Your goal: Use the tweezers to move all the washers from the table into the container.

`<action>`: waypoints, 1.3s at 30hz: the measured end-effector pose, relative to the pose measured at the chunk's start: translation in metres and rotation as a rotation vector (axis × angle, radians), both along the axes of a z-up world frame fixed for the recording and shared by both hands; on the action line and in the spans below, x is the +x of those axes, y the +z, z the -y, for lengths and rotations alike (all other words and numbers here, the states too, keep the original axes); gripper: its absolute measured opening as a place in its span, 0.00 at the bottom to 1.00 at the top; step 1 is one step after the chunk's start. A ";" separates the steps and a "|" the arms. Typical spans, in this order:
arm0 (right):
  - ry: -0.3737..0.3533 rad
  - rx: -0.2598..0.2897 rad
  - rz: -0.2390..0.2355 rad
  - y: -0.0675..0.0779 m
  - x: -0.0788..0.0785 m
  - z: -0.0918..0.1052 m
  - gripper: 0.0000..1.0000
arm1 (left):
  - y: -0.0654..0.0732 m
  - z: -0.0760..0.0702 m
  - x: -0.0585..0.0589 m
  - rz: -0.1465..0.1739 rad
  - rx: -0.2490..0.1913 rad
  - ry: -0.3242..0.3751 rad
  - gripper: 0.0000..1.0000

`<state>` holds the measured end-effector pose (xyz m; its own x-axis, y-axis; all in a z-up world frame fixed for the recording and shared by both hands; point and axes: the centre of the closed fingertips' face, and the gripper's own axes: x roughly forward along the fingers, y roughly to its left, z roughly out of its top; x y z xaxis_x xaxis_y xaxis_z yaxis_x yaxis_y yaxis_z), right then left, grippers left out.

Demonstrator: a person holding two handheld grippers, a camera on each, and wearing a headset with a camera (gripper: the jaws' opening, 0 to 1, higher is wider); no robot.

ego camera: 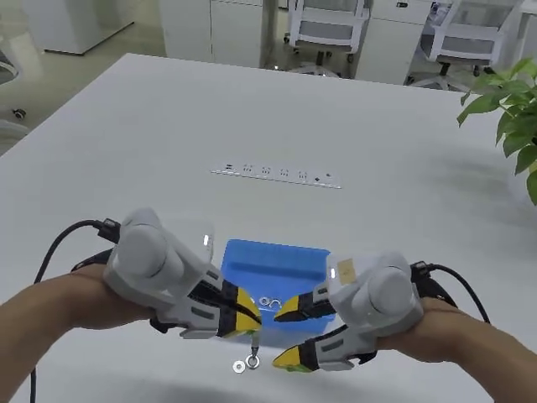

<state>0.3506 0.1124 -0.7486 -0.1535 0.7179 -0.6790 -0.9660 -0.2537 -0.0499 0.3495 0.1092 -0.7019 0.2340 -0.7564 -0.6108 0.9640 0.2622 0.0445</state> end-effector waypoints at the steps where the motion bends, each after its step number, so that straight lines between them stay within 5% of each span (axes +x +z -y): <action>1: 0.006 -0.002 -0.002 -0.001 0.000 -0.002 0.31 | 0.000 0.000 0.000 -0.002 0.002 -0.003 0.06; 19: 0.088 -0.033 0.015 -0.013 -0.010 -0.022 0.15 | -0.002 0.000 -0.001 -0.015 0.005 -0.005 0.06; 39: 0.075 -0.041 0.023 -0.013 -0.008 -0.024 0.08 | -0.005 0.001 0.000 -0.022 0.017 0.012 0.06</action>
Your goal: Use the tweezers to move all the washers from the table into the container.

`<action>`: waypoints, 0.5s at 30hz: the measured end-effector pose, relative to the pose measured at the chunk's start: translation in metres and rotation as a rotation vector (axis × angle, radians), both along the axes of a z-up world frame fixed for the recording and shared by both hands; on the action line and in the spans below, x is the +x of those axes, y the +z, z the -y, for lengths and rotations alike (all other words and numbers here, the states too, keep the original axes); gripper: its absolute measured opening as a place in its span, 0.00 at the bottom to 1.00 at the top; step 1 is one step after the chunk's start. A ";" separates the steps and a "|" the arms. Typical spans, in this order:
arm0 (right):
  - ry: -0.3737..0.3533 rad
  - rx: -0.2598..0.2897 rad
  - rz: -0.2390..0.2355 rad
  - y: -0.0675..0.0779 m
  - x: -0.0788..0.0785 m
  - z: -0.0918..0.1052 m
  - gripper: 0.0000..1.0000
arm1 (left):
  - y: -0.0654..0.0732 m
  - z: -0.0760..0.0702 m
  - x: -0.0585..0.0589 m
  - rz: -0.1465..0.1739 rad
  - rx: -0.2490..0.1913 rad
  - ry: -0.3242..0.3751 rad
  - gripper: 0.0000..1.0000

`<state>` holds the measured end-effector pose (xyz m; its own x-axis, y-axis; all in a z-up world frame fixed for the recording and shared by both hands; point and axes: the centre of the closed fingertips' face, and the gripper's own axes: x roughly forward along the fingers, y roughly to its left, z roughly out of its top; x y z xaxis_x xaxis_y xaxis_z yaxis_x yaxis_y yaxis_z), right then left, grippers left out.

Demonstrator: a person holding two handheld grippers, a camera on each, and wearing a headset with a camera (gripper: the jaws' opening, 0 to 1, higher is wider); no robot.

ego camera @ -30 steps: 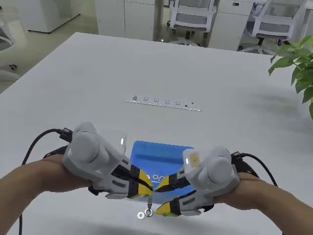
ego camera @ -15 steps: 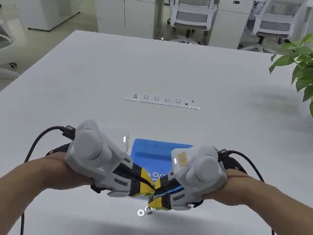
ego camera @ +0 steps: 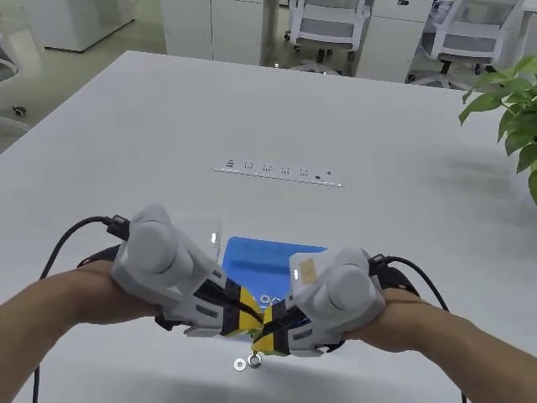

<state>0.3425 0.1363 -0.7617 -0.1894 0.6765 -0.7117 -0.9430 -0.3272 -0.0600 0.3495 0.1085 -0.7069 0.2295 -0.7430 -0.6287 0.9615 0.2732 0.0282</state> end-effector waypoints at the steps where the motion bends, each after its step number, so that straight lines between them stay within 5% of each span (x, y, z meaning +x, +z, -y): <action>1: -0.001 -0.001 -0.001 0.000 0.000 0.000 0.08 | 0.000 0.000 0.000 0.000 0.002 0.001 0.06; 8: -0.001 -0.010 -0.011 0.000 -0.002 0.000 0.07 | -0.001 -0.002 -0.002 -0.013 0.002 0.020 0.07; 15: 0.007 -0.019 -0.002 0.001 -0.005 0.003 0.07 | 0.000 -0.009 -0.001 -0.019 -0.018 0.053 0.19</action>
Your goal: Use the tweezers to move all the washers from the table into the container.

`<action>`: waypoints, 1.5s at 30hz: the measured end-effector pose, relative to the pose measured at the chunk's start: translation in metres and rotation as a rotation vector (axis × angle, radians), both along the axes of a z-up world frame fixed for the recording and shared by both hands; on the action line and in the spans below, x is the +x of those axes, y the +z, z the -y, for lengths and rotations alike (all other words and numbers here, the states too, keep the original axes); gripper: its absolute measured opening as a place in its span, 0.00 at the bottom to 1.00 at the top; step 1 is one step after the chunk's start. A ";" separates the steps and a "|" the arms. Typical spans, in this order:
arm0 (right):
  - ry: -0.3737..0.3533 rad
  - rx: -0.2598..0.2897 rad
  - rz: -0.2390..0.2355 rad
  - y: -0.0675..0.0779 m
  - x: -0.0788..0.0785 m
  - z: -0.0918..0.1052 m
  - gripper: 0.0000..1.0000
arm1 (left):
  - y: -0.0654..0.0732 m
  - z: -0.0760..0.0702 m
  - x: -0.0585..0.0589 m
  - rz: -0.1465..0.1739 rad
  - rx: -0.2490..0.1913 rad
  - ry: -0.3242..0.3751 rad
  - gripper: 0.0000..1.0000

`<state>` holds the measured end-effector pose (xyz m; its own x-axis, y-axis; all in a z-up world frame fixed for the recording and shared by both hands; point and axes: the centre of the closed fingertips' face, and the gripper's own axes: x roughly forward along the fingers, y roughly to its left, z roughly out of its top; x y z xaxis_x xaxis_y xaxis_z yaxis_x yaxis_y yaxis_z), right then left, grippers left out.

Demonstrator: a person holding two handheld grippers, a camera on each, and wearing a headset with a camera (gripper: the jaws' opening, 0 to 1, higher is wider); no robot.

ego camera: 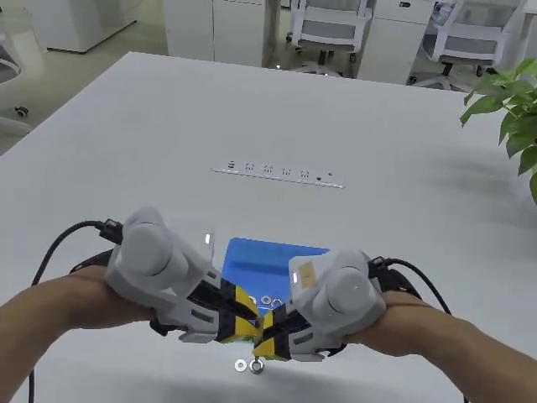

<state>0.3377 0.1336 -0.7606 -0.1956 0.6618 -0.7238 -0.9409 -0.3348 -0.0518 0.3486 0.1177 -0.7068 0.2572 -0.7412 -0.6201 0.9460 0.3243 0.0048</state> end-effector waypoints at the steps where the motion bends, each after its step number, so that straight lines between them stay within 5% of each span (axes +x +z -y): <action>1: -0.003 0.002 -0.001 0.001 0.000 0.000 0.07 | 0.000 -0.001 0.000 -0.004 -0.002 0.005 0.21; 25: -0.040 0.039 0.036 0.045 0.016 0.002 0.08 | 0.005 -0.014 -0.003 0.001 -0.117 0.179 0.81; 36: -0.063 0.054 0.046 0.064 0.035 0.005 0.08 | 0.009 -0.018 -0.003 0.006 -0.131 0.223 0.91; 45: -0.084 0.046 0.074 0.067 0.059 0.008 0.08 | 0.017 -0.021 0.003 0.027 -0.150 0.254 0.99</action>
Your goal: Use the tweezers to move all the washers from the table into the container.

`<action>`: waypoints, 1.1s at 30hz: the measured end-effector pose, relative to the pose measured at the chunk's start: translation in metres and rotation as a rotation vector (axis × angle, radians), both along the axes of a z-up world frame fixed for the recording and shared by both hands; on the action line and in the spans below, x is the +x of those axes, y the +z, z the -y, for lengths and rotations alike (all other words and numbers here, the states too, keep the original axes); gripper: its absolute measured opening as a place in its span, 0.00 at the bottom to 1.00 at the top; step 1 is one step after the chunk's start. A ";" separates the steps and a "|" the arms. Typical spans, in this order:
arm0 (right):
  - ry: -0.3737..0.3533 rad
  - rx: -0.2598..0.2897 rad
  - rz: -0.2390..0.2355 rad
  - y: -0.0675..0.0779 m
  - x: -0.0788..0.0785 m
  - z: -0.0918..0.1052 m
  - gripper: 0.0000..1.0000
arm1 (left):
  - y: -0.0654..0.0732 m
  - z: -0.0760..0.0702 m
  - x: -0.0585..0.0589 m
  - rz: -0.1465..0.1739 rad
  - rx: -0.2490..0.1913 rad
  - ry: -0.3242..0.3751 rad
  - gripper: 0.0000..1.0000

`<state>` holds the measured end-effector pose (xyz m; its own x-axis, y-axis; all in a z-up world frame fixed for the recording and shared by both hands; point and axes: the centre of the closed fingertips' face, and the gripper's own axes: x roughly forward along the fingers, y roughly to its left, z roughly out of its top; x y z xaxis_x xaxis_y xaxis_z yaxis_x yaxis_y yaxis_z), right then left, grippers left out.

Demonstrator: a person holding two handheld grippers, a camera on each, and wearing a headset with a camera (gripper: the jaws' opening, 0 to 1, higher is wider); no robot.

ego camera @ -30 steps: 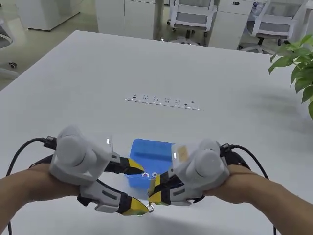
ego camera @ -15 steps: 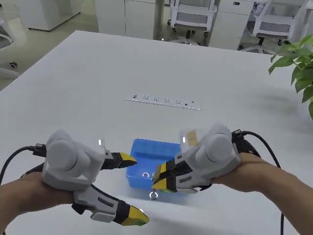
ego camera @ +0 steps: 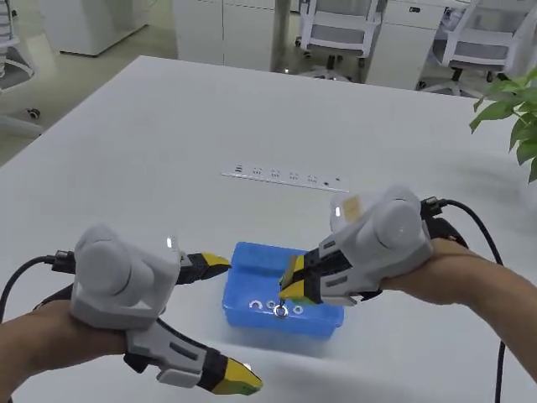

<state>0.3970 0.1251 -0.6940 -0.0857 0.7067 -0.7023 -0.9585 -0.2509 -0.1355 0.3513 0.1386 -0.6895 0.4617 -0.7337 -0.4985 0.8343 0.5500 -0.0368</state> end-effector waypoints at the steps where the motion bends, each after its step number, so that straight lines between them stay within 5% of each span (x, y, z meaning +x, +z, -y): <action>1: -0.002 0.000 -0.001 0.000 0.003 0.000 0.08 | 0.001 0.000 0.001 0.002 0.000 0.002 0.99; 13: -0.030 -0.006 0.016 -0.015 0.029 0.002 0.08 | 0.008 0.000 0.016 0.039 -0.005 0.013 0.99; 33: -0.031 -0.021 0.036 -0.045 0.051 0.001 0.08 | 0.009 0.005 0.041 0.048 0.006 -0.014 0.97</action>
